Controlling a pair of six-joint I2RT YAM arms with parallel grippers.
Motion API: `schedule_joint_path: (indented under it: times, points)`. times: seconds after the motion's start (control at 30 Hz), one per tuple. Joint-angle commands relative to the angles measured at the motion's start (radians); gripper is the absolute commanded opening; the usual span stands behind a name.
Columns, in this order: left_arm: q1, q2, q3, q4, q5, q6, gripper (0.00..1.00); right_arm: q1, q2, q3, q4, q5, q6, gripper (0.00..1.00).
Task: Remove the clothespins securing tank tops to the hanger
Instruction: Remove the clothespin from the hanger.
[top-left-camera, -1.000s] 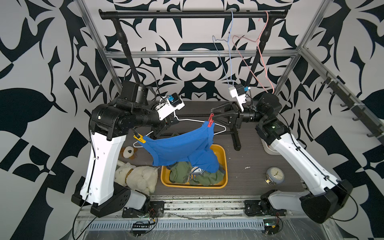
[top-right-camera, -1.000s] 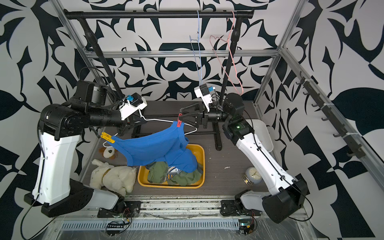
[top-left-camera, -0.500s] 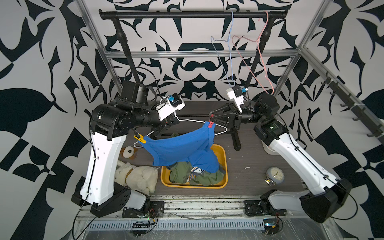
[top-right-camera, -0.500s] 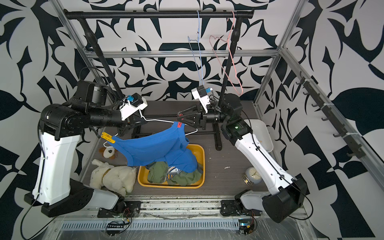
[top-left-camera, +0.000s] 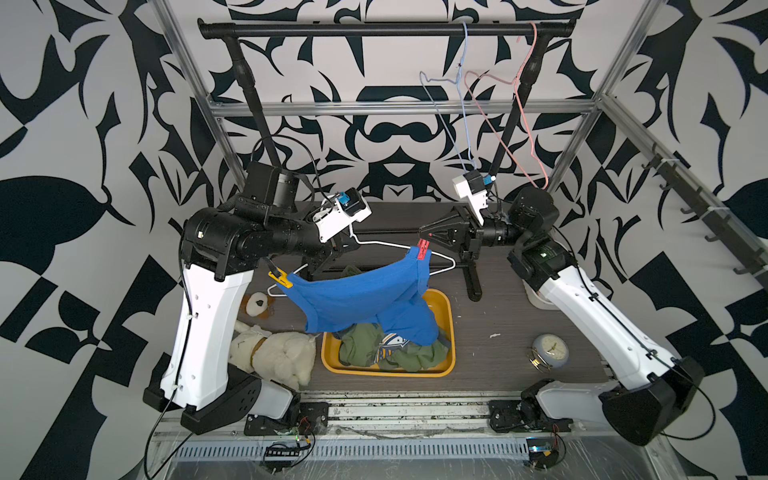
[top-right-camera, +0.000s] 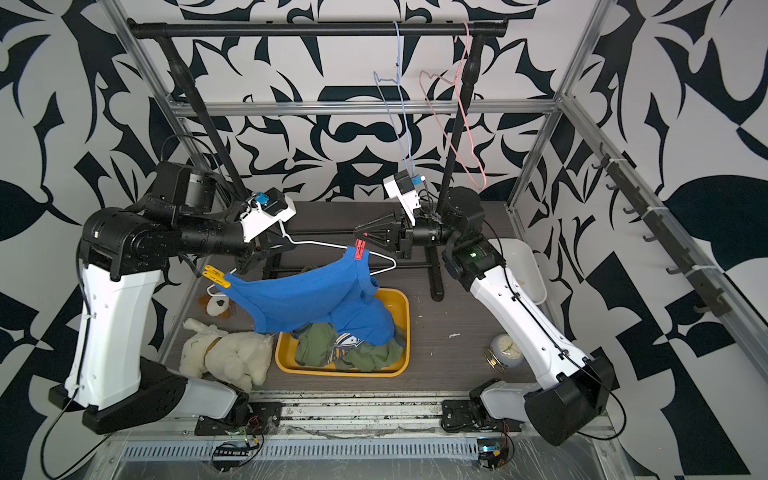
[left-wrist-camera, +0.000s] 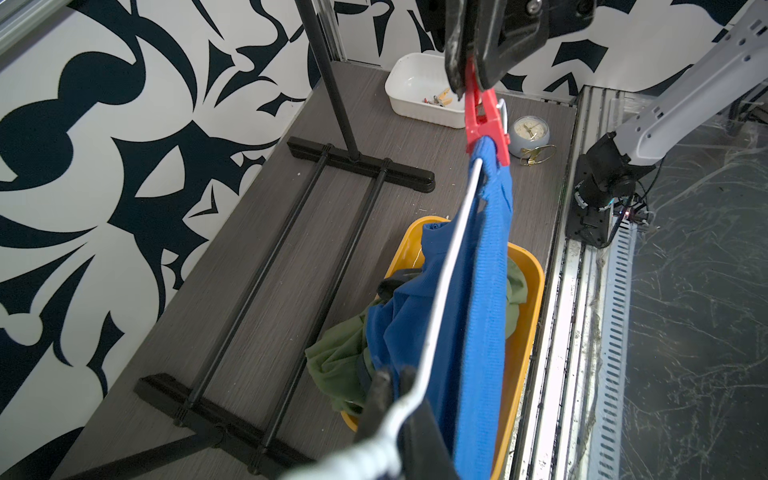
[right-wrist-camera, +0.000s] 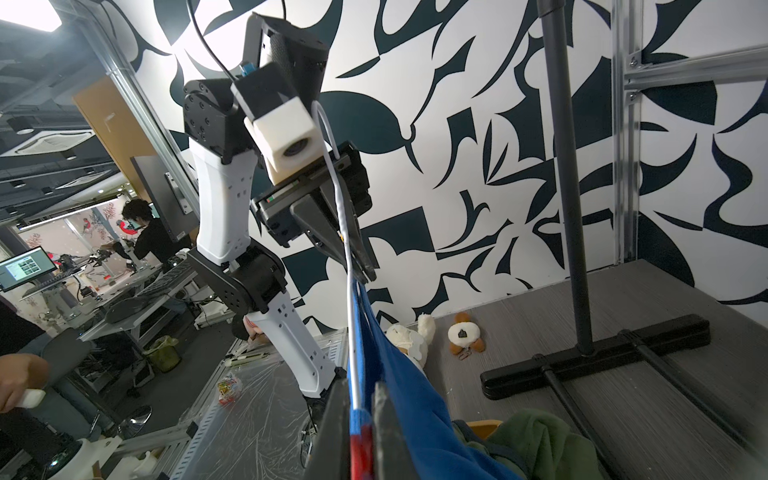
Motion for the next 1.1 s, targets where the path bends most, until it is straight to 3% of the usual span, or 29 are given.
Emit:
schedule_joint_path:
  times: [0.0, 0.47, 0.7, 1.07]
  points:
    - [-0.006, -0.01, -0.006, 0.007, 0.001, 0.009, 0.0, 0.006, -0.017, 0.028, 0.02, 0.036, -0.014, 0.0]
    - [-0.035, -0.039, -0.096, 0.007, -0.066, 0.048, 0.0, 0.0, -0.065, 0.107, -0.152, 0.342, -0.132, 0.0]
    - [-0.04, -0.053, -0.114, 0.019, -0.078, 0.053, 0.0, -0.002, -0.075, 0.118, -0.198, 0.365, -0.143, 0.0]
    - [-0.049, -0.035, -0.105, 0.128, -0.119, 0.009, 0.0, -0.01, -0.218, 0.024, -0.509, 0.75, -0.233, 0.0]
